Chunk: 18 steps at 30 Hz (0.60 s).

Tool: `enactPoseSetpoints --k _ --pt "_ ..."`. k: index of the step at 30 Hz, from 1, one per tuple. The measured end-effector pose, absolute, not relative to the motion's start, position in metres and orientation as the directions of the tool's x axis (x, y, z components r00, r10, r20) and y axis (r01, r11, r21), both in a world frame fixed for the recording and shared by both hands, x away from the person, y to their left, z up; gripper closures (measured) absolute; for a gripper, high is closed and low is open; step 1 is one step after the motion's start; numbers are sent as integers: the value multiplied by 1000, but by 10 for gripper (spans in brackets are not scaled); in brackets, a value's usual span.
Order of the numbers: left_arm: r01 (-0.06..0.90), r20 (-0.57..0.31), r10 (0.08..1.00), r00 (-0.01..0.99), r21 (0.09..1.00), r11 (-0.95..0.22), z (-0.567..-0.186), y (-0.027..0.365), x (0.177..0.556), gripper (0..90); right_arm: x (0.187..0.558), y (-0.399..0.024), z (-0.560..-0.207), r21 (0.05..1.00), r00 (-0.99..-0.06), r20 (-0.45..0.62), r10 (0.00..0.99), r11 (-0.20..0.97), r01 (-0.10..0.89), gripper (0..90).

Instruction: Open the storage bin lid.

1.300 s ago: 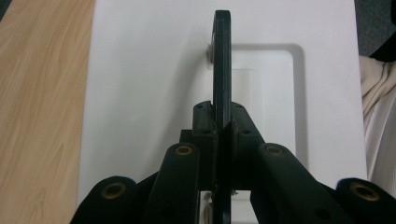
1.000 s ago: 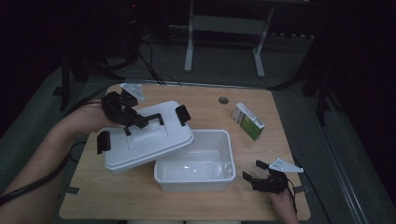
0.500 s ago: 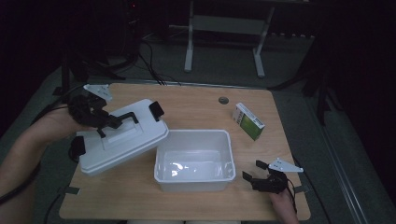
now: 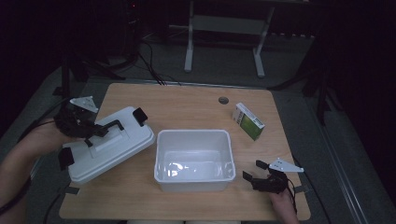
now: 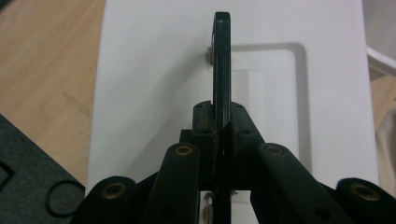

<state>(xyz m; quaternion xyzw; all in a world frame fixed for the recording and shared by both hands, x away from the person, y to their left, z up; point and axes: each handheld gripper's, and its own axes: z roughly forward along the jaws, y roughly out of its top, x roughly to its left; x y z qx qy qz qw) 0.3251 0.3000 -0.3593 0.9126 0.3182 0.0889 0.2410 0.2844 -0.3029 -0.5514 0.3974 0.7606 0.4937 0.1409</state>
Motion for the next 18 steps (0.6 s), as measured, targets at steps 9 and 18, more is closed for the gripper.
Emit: enactPoseSetpoints --k 9,18 --pt "591 -12 665 747 472 -654 -399 310 327 837 284 -302 -551 863 -647 173 743 202 463 149" --pt "631 -41 699 714 470 -617 -444 306 332 836 284 -302 -550 864 -647 177 742 198 463 149"
